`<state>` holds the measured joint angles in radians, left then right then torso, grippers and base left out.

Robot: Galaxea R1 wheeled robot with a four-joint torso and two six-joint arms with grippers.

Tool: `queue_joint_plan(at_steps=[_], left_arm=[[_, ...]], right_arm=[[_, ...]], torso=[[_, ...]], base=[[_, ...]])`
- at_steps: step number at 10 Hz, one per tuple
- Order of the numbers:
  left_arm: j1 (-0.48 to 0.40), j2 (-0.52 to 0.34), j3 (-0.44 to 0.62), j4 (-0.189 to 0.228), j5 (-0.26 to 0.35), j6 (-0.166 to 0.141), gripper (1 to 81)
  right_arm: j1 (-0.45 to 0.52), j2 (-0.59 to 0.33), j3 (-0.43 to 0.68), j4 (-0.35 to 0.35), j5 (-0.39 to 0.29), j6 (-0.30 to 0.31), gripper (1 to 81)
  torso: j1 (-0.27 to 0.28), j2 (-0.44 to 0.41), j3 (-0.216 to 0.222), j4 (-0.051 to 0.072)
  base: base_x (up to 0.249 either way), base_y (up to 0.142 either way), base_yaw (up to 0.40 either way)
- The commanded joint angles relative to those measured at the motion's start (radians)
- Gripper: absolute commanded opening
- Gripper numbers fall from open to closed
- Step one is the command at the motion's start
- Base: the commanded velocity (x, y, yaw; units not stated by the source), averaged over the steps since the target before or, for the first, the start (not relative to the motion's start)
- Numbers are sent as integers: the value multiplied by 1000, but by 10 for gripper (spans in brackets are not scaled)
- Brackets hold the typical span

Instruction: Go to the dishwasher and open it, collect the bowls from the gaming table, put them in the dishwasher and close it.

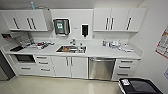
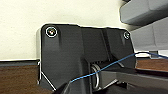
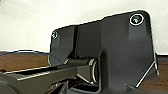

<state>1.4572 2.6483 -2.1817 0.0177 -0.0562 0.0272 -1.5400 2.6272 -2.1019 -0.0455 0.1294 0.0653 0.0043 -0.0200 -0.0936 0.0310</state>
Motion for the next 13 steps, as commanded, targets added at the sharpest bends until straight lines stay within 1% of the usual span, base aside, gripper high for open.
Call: queue_joint_plan(at_steps=[1,13], left_arm=[[-42,-25,11,-2,53,3,811],[-42,-27,11,-2,53,3,811]], right_arm=[[36,-25,17,-16,-54,-4,811],[39,-28,20,-14,-53,-4,811]], torso=[[0,0,0,0],[0,0,0,0]], base=[[95,0,0],[95,0,0]])
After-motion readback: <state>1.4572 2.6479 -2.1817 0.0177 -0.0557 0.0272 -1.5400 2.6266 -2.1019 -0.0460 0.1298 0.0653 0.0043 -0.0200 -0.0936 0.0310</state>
